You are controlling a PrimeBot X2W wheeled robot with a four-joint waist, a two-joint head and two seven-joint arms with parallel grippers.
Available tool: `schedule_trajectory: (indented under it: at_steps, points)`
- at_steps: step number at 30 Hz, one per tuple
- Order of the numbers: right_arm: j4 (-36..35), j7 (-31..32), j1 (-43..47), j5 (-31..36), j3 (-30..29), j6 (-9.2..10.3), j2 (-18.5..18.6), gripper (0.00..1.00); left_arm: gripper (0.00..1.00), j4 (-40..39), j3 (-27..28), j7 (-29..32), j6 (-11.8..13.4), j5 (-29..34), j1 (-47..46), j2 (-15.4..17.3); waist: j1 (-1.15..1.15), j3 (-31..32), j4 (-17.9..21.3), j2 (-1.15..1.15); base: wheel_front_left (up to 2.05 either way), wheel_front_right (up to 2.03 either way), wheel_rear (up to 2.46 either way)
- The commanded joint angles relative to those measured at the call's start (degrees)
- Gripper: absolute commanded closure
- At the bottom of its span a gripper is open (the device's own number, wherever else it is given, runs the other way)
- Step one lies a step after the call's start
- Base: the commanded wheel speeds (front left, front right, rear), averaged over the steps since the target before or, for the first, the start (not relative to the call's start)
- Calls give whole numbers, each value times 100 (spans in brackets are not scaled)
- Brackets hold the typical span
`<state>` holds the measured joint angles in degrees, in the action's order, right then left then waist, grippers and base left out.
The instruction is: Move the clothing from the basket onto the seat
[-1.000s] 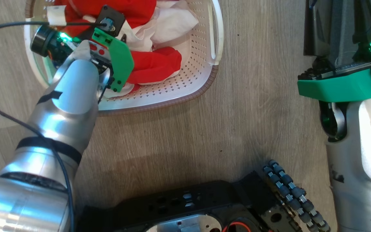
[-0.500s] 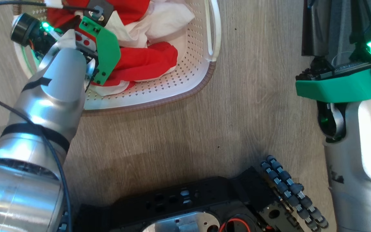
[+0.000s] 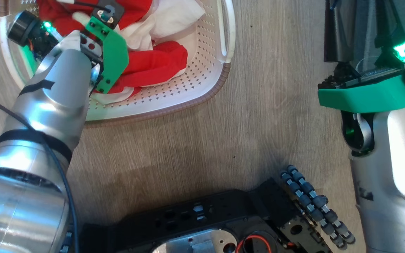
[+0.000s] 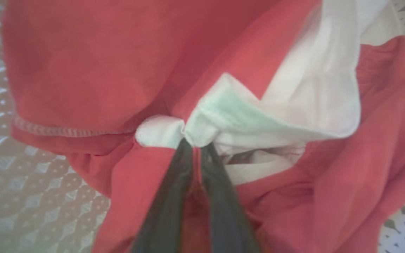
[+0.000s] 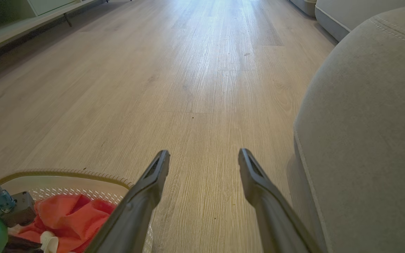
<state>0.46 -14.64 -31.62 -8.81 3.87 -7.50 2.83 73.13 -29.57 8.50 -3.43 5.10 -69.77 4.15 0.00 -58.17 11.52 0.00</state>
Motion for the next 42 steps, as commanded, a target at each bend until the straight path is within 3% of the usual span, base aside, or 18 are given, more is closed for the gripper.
schedule_trajectory:
  at_steps: [1, 9, 17, 23, 32, 42]
  points:
    - [-140, -36, 148, -39, 81, 1, 5, 0, 100, -61, 29, -6, -10, 31, 97, 142, 0, 15, 4, 0, 0, 0, 0]
    - [-5, -36, 286, -66, -36, 1, 5, 0, 100, -195, 145, -609, -129, -367, 313, -47, 0, 500, -139, 0, 0, 0, 0]
    - [238, -36, 752, 104, -205, 1, 5, 0, 100, -617, 529, -1878, -230, -1175, 1047, -117, 0, 1774, -515, 0, 0, 0, 0]
    - [383, -36, 1115, 251, -350, 1, 5, 0, 100, -1044, 851, -2268, -280, -1706, 1718, -117, 0, 2733, -717, 0, 0, 0, 0]
    - [542, -36, 1653, 327, -528, 1, 50, 0, 100, -2788, 1434, -2347, -222, -2211, 3117, 117, 0, 3829, -846, 0, 0, 0, 0]
    - [610, -36, 1984, 326, -641, 1, 102, 0, 100, -4434, 1752, -2349, -31, -2396, 4414, 227, 0, 4412, -892, 0, 0, 0, 0]
